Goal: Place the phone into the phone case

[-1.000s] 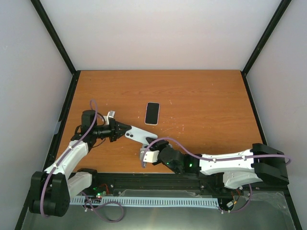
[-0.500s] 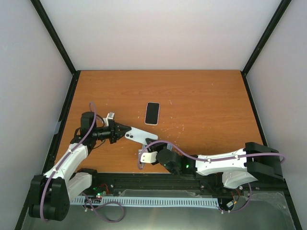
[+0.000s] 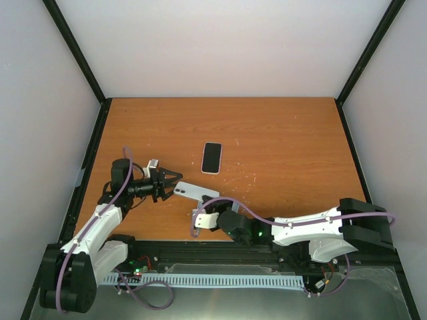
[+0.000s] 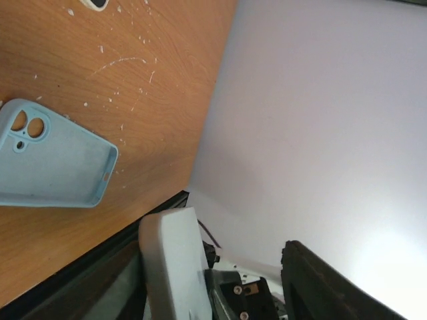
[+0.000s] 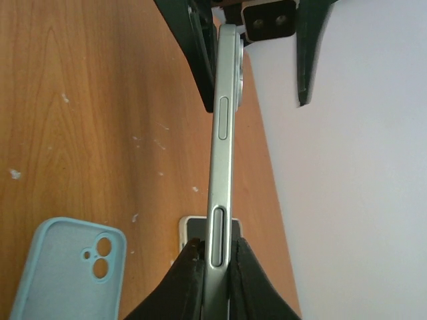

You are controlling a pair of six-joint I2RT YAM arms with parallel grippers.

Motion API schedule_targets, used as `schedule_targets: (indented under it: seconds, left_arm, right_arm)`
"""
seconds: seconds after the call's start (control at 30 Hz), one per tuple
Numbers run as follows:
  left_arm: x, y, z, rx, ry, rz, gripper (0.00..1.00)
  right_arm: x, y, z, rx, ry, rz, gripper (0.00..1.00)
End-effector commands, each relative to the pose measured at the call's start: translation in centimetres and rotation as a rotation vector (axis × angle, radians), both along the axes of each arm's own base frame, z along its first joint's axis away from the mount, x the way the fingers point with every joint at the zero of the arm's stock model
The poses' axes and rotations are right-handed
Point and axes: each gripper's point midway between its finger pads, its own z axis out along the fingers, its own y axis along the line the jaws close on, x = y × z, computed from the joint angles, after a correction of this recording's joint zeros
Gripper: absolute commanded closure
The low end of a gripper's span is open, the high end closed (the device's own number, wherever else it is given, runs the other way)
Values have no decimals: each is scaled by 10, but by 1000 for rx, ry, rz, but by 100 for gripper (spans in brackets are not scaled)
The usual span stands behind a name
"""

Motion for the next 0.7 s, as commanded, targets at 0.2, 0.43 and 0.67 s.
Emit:
schedule_targets:
  seconds: [0.2, 0.43, 0.67]
  left_arm:
    - [12, 9, -2, 150, -132, 21, 16]
    - [14, 21, -38, 293, -140, 57, 27]
    - [11, 10, -68, 427, -136, 21, 49]
  right_arm:
    - [-10, -19, 9, 209, 434, 1, 97]
    - [10, -48, 34, 353, 737, -95, 97]
    - [44, -79, 47, 450, 870, -303, 97]
